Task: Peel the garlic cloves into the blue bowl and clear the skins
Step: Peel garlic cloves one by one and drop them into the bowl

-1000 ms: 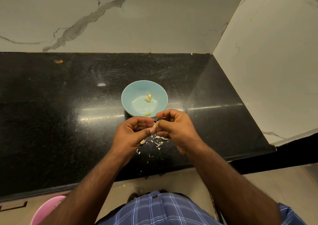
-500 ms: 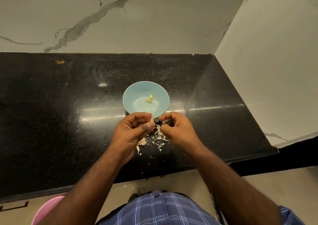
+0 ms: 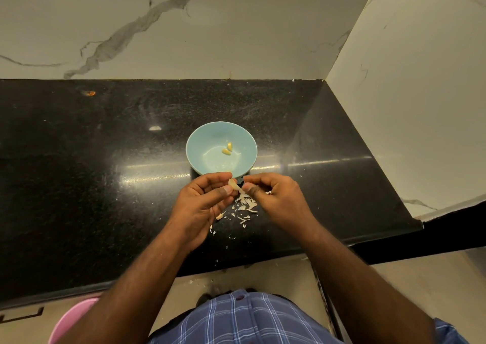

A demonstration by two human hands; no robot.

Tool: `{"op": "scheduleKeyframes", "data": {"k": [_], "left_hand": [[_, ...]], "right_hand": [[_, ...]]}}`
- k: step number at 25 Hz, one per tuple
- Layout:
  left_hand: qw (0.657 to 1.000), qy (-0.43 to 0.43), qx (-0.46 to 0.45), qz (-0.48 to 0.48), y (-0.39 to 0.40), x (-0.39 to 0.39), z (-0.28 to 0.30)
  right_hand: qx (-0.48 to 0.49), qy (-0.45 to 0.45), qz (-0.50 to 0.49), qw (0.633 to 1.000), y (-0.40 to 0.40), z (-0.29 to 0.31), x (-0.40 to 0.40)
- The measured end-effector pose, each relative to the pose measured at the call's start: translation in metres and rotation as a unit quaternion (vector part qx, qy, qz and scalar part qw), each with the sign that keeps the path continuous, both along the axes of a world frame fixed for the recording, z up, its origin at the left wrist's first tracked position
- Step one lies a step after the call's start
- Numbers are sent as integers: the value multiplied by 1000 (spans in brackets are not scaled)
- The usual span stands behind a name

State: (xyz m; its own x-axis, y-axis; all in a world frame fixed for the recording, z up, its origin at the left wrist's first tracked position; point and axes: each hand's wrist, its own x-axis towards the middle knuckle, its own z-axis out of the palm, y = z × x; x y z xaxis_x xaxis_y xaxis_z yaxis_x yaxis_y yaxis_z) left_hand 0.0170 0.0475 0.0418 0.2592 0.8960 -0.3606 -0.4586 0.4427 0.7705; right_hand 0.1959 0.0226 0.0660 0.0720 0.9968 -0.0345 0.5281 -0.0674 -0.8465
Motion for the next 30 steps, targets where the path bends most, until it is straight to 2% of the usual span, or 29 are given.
{"op": "scheduleKeyframes", "data": {"k": [2,8,13,18,20,22,25,27,30], "left_hand": [[1000,-14,3,-2,-2,1,2],[999,27,20,-14,-6,1,3],[996,54,62,-13,-10,-1,1],[993,72,94,-9,-15,-1,-1],[991,73,108,5,-18,0,-1],[984,106,144,16,-19,0,-3],[966,177,186,20,-21,-1,-4],[963,186,196,22,-23,-1,-4],[958,195,211,21,-24,0,-2]], "right_hand": [[0,38,9,999,-3,-1,-9],[27,37,-12,999,-9,0,-19],[-63,121,-21,990,-10,8,-21],[-173,246,-50,952,-10,15,-22],[-200,271,-61,940,-11,14,-21],[-172,241,-58,953,-11,11,-22],[-54,153,-70,984,-11,8,-22],[-39,197,-72,977,-10,9,-22],[-74,270,-70,958,-10,9,-23]]}}
